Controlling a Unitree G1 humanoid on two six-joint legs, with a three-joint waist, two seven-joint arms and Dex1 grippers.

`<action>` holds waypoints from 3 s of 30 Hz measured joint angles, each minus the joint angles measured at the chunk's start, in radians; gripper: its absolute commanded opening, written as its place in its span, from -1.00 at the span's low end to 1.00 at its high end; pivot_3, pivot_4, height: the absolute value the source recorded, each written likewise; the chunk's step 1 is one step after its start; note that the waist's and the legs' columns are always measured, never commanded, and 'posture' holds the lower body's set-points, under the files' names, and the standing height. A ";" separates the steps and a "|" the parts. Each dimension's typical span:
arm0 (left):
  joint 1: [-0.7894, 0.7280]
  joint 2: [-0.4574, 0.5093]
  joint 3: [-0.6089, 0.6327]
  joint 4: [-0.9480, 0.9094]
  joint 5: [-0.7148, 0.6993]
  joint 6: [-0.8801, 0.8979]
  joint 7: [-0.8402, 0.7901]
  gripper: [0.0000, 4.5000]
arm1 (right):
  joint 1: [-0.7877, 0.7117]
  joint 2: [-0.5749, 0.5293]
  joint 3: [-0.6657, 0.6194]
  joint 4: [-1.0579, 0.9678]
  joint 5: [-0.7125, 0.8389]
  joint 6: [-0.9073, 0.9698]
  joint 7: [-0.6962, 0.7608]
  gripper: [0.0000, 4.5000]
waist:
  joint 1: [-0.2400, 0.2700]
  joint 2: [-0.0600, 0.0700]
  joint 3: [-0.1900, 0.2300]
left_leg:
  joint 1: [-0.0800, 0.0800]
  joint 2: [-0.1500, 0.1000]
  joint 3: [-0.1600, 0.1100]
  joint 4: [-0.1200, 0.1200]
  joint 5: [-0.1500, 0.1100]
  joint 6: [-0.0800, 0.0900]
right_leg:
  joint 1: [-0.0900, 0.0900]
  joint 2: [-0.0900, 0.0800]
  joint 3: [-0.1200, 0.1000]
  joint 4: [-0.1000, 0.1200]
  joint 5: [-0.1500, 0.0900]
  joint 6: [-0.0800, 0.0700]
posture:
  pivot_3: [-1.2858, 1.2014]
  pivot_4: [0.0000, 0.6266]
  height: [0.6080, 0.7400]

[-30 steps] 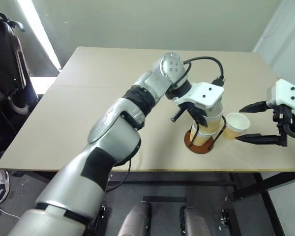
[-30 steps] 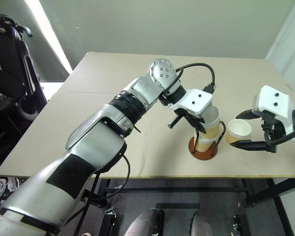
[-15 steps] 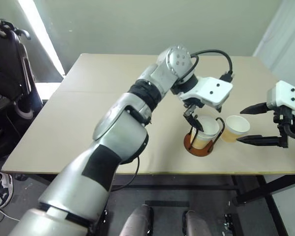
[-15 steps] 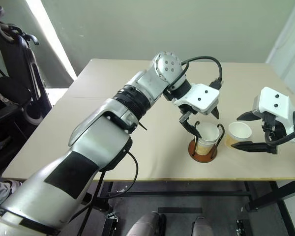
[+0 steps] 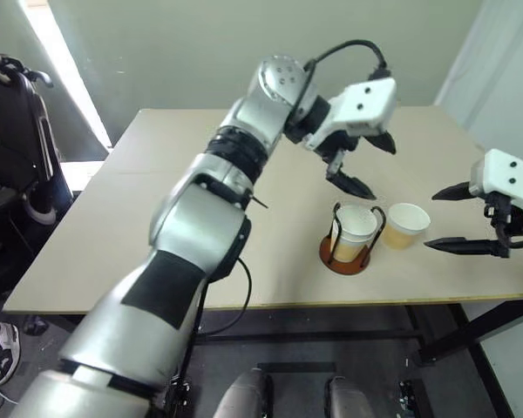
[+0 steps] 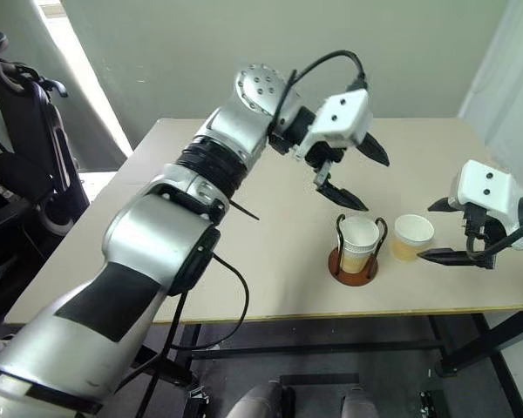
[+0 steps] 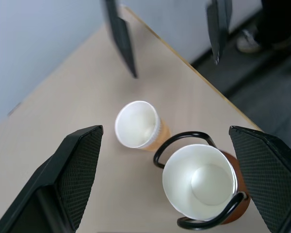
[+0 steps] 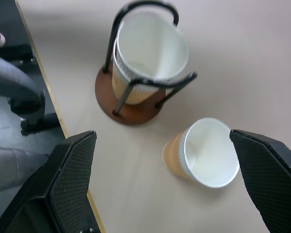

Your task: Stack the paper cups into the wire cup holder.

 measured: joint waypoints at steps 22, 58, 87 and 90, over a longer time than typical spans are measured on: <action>0.287 0.195 0.106 -0.316 -0.080 0.337 0.022 0.98 | -0.312 0.212 0.309 0.364 -0.313 -0.253 0.055 1.00 | -0.022 0.001 -0.019 | 0.014 0.001 0.003 0.001 0.008 0.004 | 0.006 0.002 0.004 0.009 0.004 -0.008 | 0.03 -1.00 1.00; 0.431 0.372 0.092 -0.508 -0.117 0.454 0.083 1.00 | -0.523 0.516 0.463 0.939 -0.696 -0.630 0.091 -0.35 | -0.036 0.003 -0.022 | 0.028 0.002 0.001 -0.026 0.011 -0.008 | 0.006 0.002 0.007 0.005 0.011 -0.030 | 0.03 -1.00 1.00; 0.466 0.396 0.073 -0.470 -0.084 0.426 0.076 1.00 | -0.532 0.416 0.370 0.652 -0.626 -0.471 0.191 -0.98 | -0.033 -0.011 0.015 | 0.017 0.002 -0.004 -0.043 0.007 -0.011 | -0.002 0.002 0.018 -0.013 -0.003 -0.029 | 0.03 -0.52 1.00; 0.466 0.393 0.071 -0.467 -0.084 0.423 0.072 1.00 | -0.538 0.384 0.331 0.554 -0.590 -0.417 0.200 -0.98 | -0.031 -0.011 0.016 | 0.013 0.003 -0.004 -0.042 0.004 -0.007 | -0.004 0.002 0.017 -0.013 -0.006 -0.027 | 0.03 -0.52 1.00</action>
